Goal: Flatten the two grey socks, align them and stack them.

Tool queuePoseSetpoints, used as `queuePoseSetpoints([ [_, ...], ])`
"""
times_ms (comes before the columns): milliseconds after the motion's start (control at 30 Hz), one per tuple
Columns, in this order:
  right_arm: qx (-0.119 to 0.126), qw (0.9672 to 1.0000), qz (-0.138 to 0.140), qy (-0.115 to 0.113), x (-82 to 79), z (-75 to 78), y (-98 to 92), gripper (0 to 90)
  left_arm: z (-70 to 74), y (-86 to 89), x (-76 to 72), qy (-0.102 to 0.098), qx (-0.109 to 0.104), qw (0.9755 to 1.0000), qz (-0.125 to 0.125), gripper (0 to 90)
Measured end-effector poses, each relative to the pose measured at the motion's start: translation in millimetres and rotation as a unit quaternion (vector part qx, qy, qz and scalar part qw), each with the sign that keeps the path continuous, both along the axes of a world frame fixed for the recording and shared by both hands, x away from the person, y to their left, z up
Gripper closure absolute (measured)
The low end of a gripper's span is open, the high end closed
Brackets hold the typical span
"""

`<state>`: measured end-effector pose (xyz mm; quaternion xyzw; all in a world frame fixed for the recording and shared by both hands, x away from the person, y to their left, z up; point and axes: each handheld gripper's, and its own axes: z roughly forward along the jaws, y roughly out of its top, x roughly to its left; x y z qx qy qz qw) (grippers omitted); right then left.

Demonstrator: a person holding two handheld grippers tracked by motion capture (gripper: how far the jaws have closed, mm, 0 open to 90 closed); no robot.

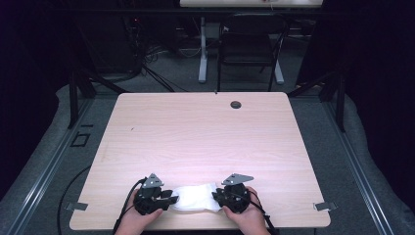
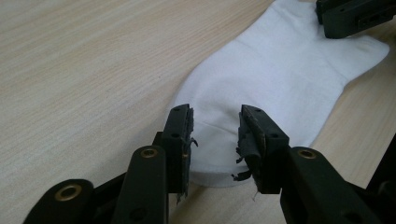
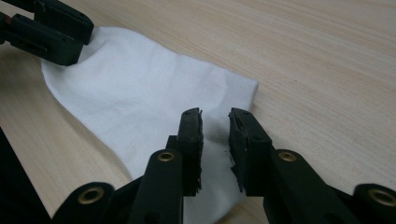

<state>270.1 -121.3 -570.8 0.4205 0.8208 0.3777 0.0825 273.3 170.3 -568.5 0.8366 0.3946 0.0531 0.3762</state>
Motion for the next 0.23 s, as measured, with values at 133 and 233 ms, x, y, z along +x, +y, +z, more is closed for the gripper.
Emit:
queuePoseSetpoints([
  [133, 0.018, 0.9998, -0.003, -0.006, -1.4, 6.0, -4.2, 67.9, 8.7, 5.2, -0.2, -0.014, -0.026, 0.9995, 0.008, 58.0],
  [233, 0.040, 0.9987, -0.007, -0.029, -3.1, 12.0, -11.3, 61.4, 14.7, 13.8, 1.9, -0.028, -0.043, 0.9985, 0.021, 52.3],
])
